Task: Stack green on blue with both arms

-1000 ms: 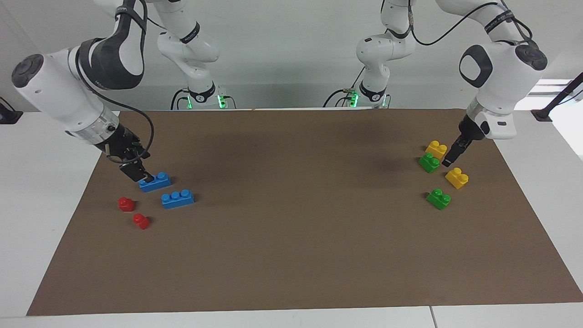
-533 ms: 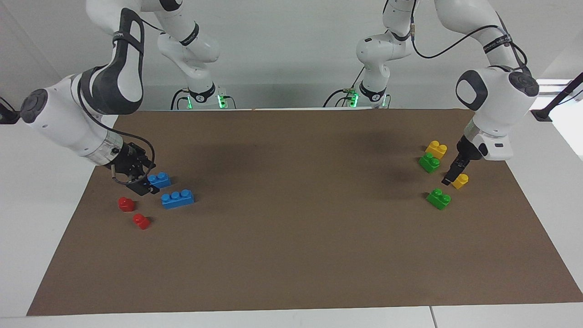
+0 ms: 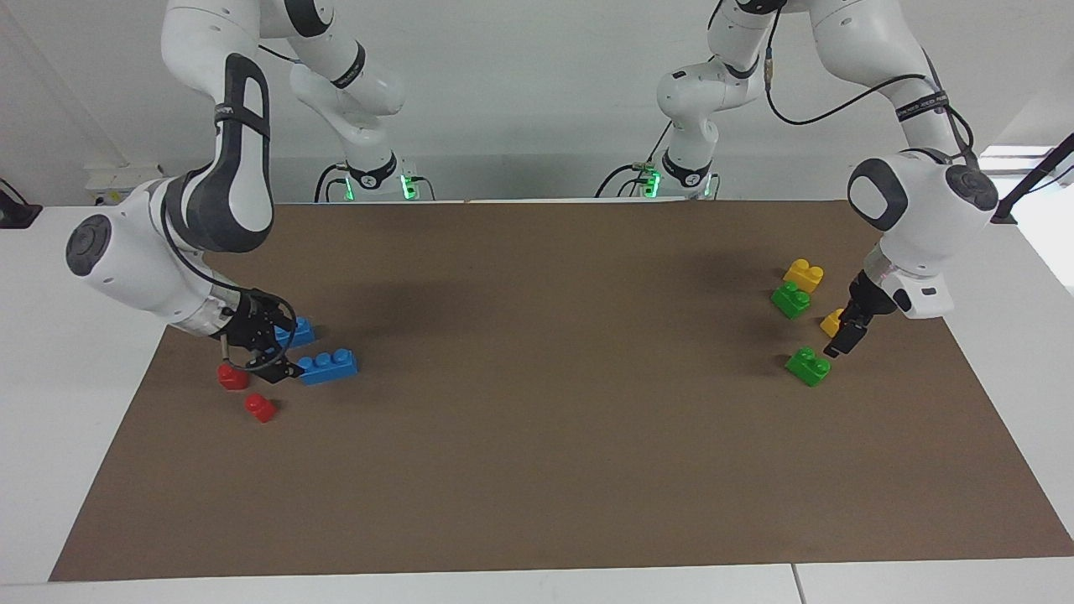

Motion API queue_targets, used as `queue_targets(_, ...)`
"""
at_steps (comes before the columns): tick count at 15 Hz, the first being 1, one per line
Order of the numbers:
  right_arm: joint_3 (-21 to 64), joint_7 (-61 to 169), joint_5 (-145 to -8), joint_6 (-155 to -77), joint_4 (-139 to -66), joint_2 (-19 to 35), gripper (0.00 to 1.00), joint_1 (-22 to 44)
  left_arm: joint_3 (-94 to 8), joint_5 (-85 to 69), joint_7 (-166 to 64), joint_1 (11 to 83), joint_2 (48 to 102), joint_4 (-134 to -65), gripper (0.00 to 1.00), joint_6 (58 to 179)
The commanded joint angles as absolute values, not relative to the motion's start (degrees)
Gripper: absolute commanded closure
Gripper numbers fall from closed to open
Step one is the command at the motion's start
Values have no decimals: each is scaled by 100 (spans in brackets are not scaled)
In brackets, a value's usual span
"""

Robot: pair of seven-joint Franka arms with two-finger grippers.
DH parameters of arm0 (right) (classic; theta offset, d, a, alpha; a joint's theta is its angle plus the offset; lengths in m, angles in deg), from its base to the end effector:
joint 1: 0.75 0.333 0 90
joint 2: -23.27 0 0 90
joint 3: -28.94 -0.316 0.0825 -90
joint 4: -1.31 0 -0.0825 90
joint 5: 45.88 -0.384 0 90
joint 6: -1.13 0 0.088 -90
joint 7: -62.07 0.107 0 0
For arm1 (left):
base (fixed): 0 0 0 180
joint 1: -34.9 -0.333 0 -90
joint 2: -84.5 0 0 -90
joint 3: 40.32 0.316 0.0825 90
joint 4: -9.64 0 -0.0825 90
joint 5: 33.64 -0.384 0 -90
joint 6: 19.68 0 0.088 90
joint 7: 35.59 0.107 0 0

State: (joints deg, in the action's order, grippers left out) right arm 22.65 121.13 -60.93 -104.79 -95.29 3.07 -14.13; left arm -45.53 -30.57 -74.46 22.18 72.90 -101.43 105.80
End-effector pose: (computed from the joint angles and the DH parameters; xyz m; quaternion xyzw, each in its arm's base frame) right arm 0.6309 -0.0641 0.3843 -0.7981 0.5784 0.1458 0.0858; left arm 0.6001 0.0793 0.3861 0.9120 0.4083 0.0154 0.0368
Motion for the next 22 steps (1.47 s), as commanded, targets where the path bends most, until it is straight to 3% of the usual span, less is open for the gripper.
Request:
queue_targets(1,2200,11798,-6258,-10610,-9599,140,0,-1596,-4542,-3178,-7846,2233,6844,-9795,1,10635)
queue_targets(10,2200,11613,-6337,-11137,-9932,-19,0,-1640,-4551,-3513,-8235,2330,6368,-9565,1,10679)
queue_targets(22,2200,11454,-6495,-11709,-10407,7,0,-1631,-4559,-3776,-8288,2418,6130,-9556,5,10978)
